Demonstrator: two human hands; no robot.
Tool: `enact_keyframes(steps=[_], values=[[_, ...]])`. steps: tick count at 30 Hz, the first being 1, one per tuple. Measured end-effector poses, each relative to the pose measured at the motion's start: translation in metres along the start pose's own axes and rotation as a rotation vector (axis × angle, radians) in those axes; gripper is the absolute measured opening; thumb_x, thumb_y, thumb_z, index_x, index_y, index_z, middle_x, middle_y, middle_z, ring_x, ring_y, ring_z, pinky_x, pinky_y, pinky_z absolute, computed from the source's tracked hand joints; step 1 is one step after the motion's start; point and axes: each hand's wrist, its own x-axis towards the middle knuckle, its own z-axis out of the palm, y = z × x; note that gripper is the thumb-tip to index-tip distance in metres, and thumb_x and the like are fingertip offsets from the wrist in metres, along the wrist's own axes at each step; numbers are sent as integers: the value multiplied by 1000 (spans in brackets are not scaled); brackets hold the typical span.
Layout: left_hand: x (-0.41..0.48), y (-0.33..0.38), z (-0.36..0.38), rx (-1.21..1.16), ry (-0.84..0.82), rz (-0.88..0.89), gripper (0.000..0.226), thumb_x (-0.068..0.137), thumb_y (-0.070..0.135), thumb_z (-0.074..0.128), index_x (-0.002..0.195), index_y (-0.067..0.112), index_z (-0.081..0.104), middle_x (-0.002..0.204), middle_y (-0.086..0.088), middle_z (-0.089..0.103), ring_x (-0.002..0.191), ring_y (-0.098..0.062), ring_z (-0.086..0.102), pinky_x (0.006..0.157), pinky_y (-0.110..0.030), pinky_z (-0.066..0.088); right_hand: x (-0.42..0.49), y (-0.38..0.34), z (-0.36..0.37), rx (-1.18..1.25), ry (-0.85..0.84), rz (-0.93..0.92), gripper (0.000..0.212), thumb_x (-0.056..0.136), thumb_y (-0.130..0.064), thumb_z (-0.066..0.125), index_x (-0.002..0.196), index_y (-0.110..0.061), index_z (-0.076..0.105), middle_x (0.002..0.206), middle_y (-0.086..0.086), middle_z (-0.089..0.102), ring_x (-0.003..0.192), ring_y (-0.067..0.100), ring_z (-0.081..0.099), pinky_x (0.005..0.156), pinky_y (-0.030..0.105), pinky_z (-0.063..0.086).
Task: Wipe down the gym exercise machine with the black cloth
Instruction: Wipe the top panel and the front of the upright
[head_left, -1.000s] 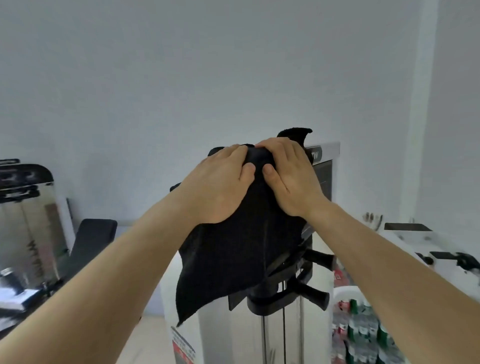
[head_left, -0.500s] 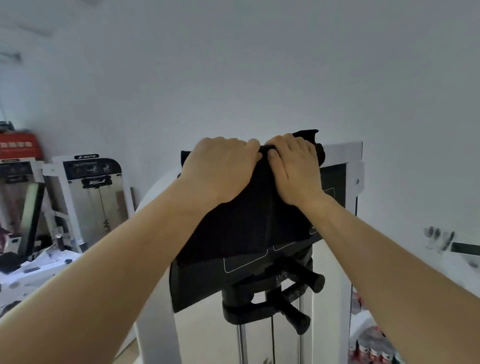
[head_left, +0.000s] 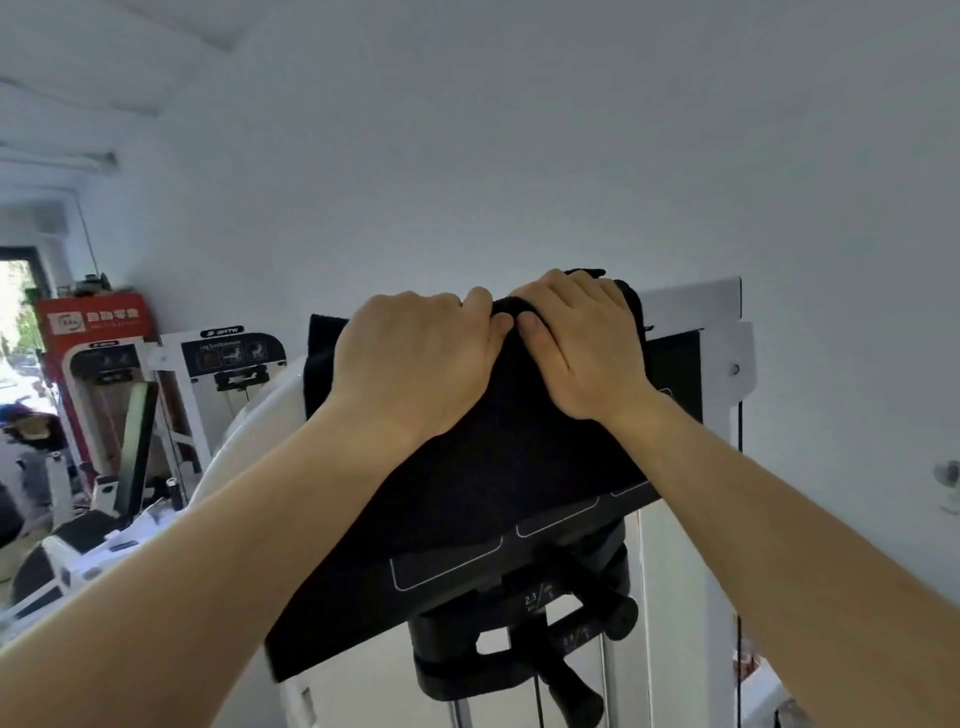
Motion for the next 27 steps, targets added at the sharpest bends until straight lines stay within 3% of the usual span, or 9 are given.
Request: enact_keyframes(steps=[4, 8, 12, 23, 27], values=[[16, 19, 7, -8, 4, 38, 37, 107, 44, 13, 88, 20, 35, 60, 6, 40, 45, -15, 28, 47, -31, 13, -6, 29, -4, 28, 11, 58, 42, 103, -37, 30, 107, -16, 66, 98, -1, 63, 89, 21, 56, 80, 39, 40], [9, 11, 8, 9, 25, 49, 40, 106, 41, 23, 87, 17, 49, 62, 5, 45, 45, -18, 32, 47, -29, 17, -7, 15, -1, -30, 41, 112, 41, 102, -36, 30, 108, -16, 66, 101, 0, 64, 92, 23, 56, 84, 40, 39], [15, 18, 8, 22, 11, 11, 36, 106, 37, 24, 78, 18, 36, 54, 5, 37, 41, -15, 20, 47, -27, 11, -7, 5, 5, -10, 77, 102, 39, 102, -32, 31, 107, -14, 66, 101, 1, 64, 91, 23, 56, 86, 40, 39], [87, 102, 34, -23, 7, 83, 33, 109, 37, 16, 89, 18, 35, 59, 3, 33, 48, -17, 26, 48, -32, 11, -25, 130, -9, 57, 46, 189, 43, 103, -34, 26, 101, -14, 64, 94, -1, 61, 83, 20, 52, 79, 40, 39], [117, 140, 48, -49, -23, 75, 33, 109, 33, 19, 88, 17, 38, 60, 3, 32, 49, -16, 26, 48, -33, 12, -32, 165, -9, 48, 72, 240, 41, 102, -30, 25, 93, -11, 60, 89, -2, 56, 79, 19, 45, 77, 35, 32]])
